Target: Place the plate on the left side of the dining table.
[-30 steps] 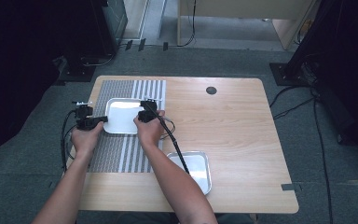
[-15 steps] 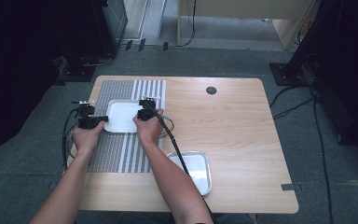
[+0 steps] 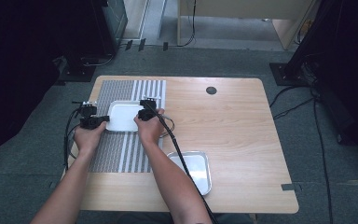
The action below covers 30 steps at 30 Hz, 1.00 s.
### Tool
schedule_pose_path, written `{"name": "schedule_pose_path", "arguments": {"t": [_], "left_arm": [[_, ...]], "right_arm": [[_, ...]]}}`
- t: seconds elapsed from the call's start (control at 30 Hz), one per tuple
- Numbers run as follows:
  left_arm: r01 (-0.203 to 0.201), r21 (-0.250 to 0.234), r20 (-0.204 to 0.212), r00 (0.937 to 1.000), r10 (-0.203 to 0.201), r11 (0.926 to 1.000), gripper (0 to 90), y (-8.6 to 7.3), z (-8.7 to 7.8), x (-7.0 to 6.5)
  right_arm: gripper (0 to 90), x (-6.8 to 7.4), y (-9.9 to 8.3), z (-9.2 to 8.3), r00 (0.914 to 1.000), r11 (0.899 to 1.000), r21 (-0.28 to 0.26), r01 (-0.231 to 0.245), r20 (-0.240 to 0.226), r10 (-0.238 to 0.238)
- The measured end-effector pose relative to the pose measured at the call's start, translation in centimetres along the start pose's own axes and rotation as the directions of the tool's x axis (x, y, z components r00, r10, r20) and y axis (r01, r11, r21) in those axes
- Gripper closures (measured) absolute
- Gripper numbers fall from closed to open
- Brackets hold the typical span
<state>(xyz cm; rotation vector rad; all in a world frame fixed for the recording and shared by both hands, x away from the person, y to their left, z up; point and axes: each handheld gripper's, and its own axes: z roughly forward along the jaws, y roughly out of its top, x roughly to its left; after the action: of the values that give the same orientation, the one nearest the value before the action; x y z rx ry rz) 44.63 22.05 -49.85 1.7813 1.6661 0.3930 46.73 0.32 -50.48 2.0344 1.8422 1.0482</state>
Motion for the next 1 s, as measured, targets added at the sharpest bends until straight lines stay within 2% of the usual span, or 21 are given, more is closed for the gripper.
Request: {"name": "schedule_pose_path", "arguments": {"t": [0.13, 0.33, 0.47, 0.57, 0.63, 0.67, 0.7, 0.73, 0.77, 0.83, 0.87, 0.93, 1.0], "left_arm": [[-0.007, -0.010, -0.007, 1.0000, 0.007, 0.9999, 86.6, 0.0, 0.1, -0.1], [-0.009, -0.011, -0.022, 0.9997, 0.009, 0.9999, 85.5, -0.1, 0.1, -0.3], [-0.004, -0.022, -0.034, 0.9994, 0.003, 0.9997, 79.2, -0.3, 0.1, -0.5], [0.001, -0.027, -0.031, 0.9995, -0.002, 0.9996, 73.5, -0.5, 0.1, -0.5], [0.000, -0.042, -0.042, 0.9991, -0.001, 0.9991, 71.9, -0.6, 0.0, -0.6], [-0.005, -0.053, -0.057, 0.9984, 0.002, 0.9986, 65.6, -0.6, -0.2, -0.6], [-0.005, -0.053, -0.057, 0.9984, 0.002, 0.9986, 61.0, -0.6, -0.2, -0.6], [-0.001, -0.073, -0.082, 0.9966, -0.005, 0.9973, 56.3, -0.6, -0.5, -0.6], [-0.003, -0.074, -0.084, 0.9965, -0.004, 0.9972, 53.3, -0.6, -0.6, -0.6], [0.000, -0.069, -0.078, 0.9970, -0.006, 0.9976, 45.9, -0.6, -0.7, -0.7], [0.002, -0.064, -0.073, 0.9973, -0.007, 0.9980, 45.9, -0.6, -0.8, -0.7], [0.006, -0.067, -0.053, 0.9985, -0.010, 0.9977, 38.4, -0.6, -1.3, -0.8], [0.006, -0.077, -0.045, 0.9989, -0.010, 0.9970, 33.8, -0.6, -1.7, -1.0]], "right_arm": [[87.1, 0.0, 0.0, 0.0, 1.0000, 1.000, -0.001, 0.004, 0.001, -0.004], [85.2, -0.4, 0.0, 0.0, 0.9996, 1.000, 0.004, 0.010, -0.027, -0.010], [77.4, -0.7, 0.1, 0.0, 0.9977, 1.000, 0.004, 0.011, -0.067, -0.011], [68.7, -0.7, 0.0, 0.0, 0.9967, 1.000, -0.009, 0.023, -0.078, -0.023], [66.8, -0.8, 0.1, -0.1, 0.9960, 1.000, -0.010, 0.026, -0.085, -0.026], [61.7, -0.9, 0.1, -0.2, 0.9949, 0.999, -0.012, 0.039, -0.093, -0.040], [59.4, -1.1, 0.1, -0.2, 0.9940, 0.998, -0.022, 0.053, -0.094, -0.055], [57.3, -1.2, 0.2, -0.3, 0.9929, 0.998, -0.025, 0.065, -0.098, -0.067], [55.2, -1.3, 0.2, -0.3, 0.9918, 0.996, -0.027, 0.081, -0.097, -0.083], [53.0, -1.4, 0.2, -0.5, 0.9885, 0.993, -0.040, 0.116, -0.093, -0.119], [53.0, -1.4, 0.2, -0.5, 0.9885, 0.993, -0.040, 0.116, -0.093, -0.119], [49.5, -1.5, 0.3, -1.0, 0.9855, 0.990, -0.063, 0.129, -0.103, -0.135], [48.7, -1.4, 0.3, -1.5, 0.9832, 0.984, -0.077, 0.159, -0.079, -0.165]]}}
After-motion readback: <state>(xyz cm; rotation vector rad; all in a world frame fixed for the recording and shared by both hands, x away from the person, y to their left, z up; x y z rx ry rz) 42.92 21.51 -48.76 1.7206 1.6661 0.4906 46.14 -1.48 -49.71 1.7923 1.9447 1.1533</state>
